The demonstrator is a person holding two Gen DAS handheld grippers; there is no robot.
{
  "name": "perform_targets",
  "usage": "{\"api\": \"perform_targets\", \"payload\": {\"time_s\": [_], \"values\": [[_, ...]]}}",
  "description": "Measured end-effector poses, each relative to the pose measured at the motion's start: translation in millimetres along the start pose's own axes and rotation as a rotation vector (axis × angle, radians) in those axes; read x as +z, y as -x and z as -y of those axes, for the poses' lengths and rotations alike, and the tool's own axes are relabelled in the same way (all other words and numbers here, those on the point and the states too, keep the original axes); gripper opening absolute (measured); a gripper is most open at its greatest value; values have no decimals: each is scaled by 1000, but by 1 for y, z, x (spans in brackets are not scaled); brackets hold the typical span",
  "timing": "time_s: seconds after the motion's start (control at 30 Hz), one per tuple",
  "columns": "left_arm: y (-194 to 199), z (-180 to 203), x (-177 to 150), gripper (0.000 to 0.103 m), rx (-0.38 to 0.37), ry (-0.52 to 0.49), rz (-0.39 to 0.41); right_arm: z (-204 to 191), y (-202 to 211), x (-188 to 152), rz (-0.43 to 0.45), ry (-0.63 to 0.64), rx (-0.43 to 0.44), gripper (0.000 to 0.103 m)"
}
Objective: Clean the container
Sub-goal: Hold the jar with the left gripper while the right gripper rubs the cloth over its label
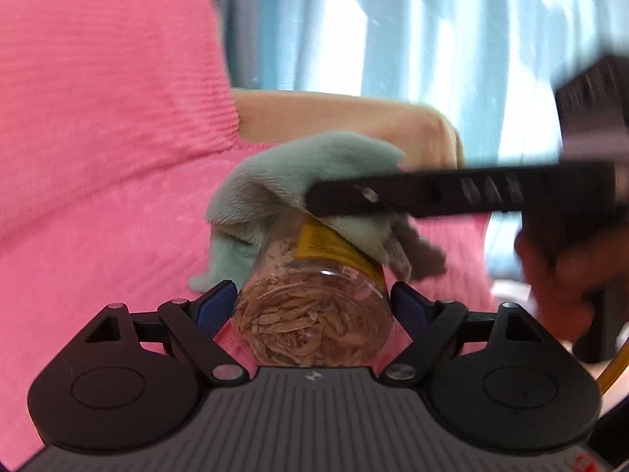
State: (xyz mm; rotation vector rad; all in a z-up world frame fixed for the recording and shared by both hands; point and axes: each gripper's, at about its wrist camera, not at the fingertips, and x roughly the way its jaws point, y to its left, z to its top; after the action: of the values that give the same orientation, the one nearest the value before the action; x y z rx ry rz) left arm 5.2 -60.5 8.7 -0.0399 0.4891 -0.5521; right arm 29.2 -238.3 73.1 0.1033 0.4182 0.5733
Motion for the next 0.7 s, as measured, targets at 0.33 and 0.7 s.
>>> {"api": "perform_targets", "payload": {"time_s": [0.33, 0.7], "values": [[-7, -25, -5, 87, -100, 258, -25, 1, 2, 0, -3, -15, 2, 13], [-11, 39, -10, 86, 148, -336, -16, 4, 4, 2, -2, -25, -34, 15]]}}
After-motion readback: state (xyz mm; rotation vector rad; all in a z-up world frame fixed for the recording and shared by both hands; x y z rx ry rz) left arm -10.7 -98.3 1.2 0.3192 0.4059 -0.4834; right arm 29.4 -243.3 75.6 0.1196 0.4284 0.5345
